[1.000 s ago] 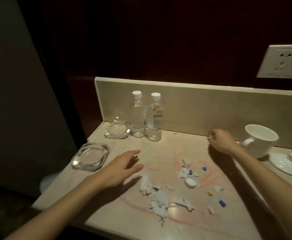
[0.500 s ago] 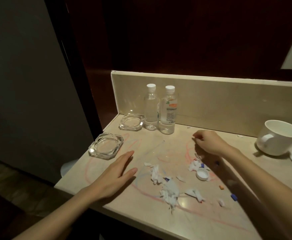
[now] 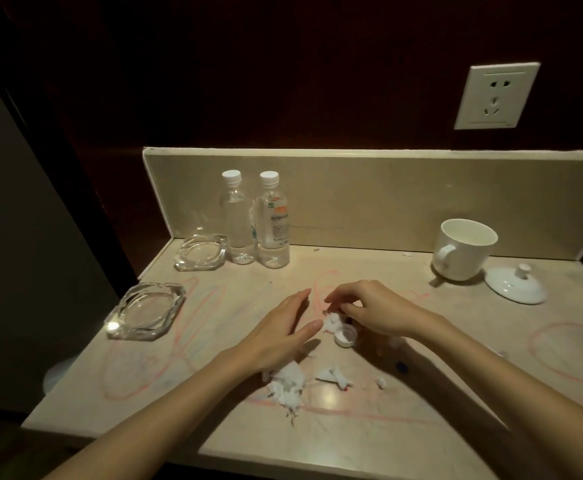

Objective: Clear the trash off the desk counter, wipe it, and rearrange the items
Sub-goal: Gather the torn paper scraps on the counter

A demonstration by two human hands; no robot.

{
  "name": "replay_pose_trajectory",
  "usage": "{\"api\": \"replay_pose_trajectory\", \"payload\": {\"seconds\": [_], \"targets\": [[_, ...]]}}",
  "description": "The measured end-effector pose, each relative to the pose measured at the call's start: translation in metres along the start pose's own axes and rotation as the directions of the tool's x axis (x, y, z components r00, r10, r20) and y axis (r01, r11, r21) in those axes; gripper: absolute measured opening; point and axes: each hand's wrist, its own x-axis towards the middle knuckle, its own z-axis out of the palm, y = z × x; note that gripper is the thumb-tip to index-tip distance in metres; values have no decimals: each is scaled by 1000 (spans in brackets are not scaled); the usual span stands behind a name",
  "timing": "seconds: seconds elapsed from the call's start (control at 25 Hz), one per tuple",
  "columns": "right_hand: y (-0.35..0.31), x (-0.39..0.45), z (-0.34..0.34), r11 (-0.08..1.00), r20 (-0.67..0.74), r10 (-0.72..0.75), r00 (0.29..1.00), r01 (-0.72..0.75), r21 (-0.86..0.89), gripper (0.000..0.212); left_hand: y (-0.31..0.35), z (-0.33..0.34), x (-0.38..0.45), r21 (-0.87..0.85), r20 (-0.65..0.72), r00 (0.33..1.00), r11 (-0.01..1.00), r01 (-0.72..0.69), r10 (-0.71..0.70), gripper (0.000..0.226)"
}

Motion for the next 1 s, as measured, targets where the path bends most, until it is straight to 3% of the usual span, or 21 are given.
{"api": "replay_pose_trajectory", "payload": {"seconds": [0.28,0.48,0.56,0.72,1.0], "targets": [[49,-34,-17,978,-258,183,948,-150,145,31,33,26,28,-20,128,985,994,-111,112,67],[60,-38,-15,903,-388,315,866,-148,404,34,28,15,25,-96,195,971,988,-118,134,76],[64,-33,-14,911,-429,342,836,-183,370,35,18,-2,17,-116,212,970,989,-93,116,81],[57,-23,0,921,-354,340,871,-233,312,33,0,-36,-8,59,257,964,994,-90,72,91],[5,-19,27,924,-185,162,969,-83,374,29,-15,-49,-35,134,320,947,987,-85,38,106]]}}
